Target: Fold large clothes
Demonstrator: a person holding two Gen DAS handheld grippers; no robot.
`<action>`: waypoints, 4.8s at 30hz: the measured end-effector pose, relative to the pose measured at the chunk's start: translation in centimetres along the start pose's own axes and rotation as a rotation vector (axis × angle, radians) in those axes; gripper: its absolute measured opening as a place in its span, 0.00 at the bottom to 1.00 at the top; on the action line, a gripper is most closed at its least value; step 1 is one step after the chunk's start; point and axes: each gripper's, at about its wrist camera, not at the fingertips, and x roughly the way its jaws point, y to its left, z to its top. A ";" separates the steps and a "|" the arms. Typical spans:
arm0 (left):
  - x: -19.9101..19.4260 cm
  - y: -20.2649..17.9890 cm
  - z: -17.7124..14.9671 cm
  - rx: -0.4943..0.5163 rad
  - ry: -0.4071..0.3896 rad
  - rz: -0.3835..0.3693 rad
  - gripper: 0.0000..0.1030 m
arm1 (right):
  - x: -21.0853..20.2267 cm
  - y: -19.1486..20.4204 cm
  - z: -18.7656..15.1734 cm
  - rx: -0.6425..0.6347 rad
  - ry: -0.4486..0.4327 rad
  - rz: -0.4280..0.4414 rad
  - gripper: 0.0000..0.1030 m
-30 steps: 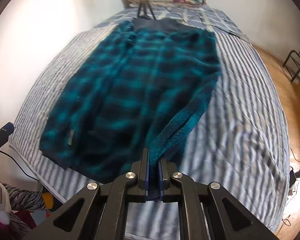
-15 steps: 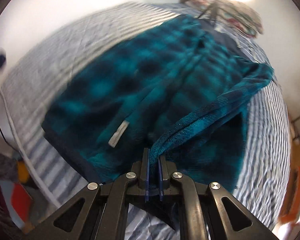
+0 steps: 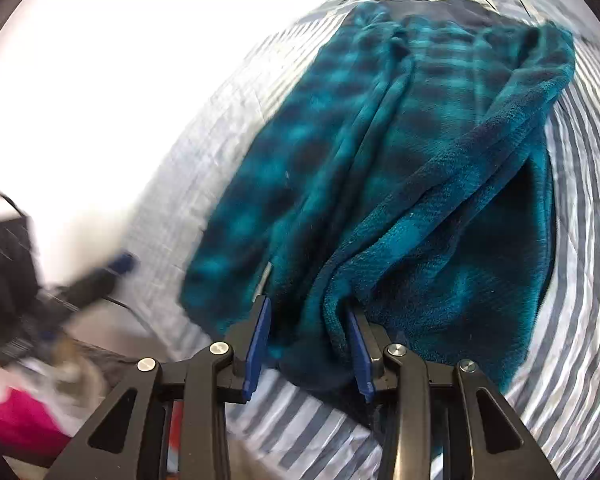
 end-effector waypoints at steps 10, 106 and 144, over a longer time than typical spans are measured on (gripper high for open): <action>7.0 -4.8 0.3 0.052 0.124 -0.075 0.54 | -5.3 -2.6 -0.2 0.026 -0.057 0.130 0.45; 14.0 -2.8 -0.6 0.030 0.314 -0.084 0.06 | 2.3 -22.8 25.7 0.358 -0.328 -0.051 0.56; 12.3 -4.1 -0.4 0.088 0.270 -0.045 0.21 | 7.2 -9.4 16.6 -0.196 -0.111 -0.473 0.15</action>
